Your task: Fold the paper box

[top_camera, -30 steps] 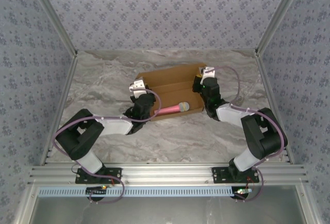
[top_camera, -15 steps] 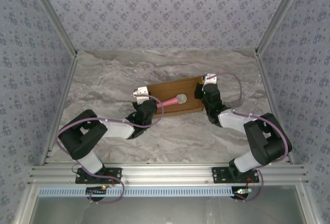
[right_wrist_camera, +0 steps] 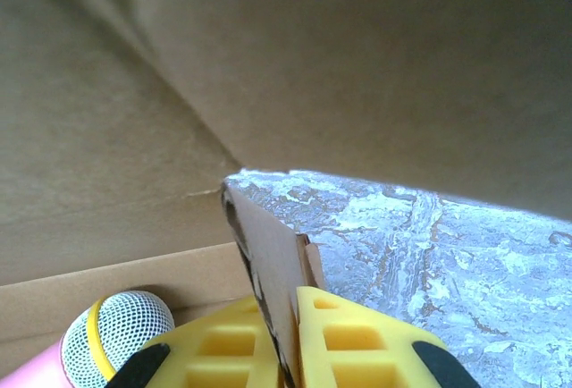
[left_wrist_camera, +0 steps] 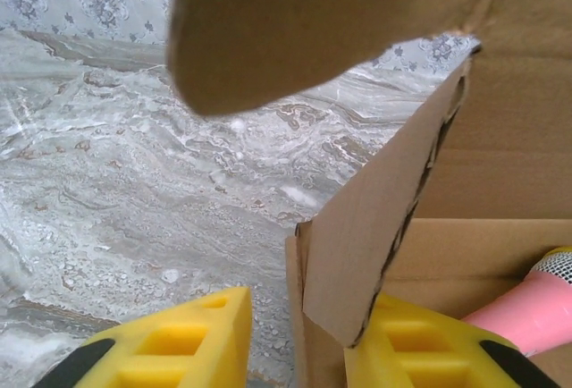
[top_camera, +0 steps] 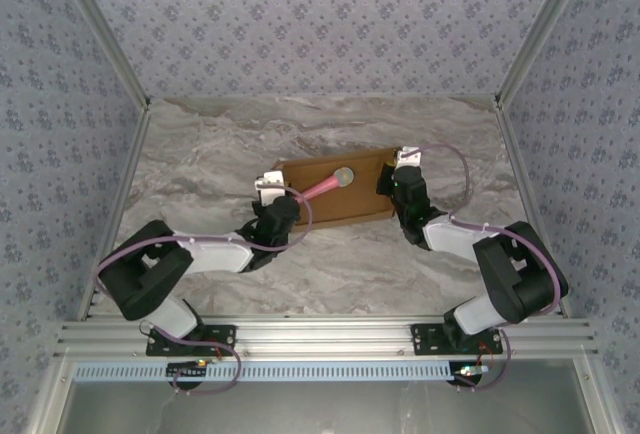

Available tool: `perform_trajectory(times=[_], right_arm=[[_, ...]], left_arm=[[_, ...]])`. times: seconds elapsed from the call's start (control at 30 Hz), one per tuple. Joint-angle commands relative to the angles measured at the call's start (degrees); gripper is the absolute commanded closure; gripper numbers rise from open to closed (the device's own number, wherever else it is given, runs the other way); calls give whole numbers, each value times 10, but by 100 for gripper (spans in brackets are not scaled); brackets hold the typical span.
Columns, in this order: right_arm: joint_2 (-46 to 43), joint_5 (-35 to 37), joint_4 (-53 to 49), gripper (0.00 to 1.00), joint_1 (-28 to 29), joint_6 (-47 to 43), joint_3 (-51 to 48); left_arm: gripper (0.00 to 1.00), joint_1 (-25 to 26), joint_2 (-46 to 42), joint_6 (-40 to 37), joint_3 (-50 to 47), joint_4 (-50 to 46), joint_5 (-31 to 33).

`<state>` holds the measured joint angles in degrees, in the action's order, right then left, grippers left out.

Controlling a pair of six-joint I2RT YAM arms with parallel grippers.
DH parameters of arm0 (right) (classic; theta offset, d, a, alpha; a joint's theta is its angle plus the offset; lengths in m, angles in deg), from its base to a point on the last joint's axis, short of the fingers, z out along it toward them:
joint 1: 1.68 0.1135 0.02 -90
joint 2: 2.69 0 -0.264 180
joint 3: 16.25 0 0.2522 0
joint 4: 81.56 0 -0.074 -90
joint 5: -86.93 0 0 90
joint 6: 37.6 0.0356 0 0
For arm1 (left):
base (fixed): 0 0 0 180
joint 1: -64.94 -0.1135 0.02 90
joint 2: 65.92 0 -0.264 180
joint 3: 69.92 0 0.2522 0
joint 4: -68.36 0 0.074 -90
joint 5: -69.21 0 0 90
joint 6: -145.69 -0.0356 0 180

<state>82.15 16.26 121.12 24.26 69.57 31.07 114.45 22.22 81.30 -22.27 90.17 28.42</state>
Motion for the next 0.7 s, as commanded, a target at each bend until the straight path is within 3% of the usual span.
perform_trajectory(times=[0.0, 0.23, 0.43, 0.67], right_arm=[[-2, 38, -28, 88, 0, 9, -14], [-3, 44, -30, 88, 1, 7, -11], [-5, 45, -32, 89, 2, 4, -7], [-7, 43, -37, 89, 2, 0, -2]], left_arm=[[65, -1, -40, 15, -5, -56, 3], [53, -1, -119, 19, -25, -131, -27], [30, -5, -171, 3, -32, -199, -66], [24, -21, -179, 0, -27, -235, -109]])
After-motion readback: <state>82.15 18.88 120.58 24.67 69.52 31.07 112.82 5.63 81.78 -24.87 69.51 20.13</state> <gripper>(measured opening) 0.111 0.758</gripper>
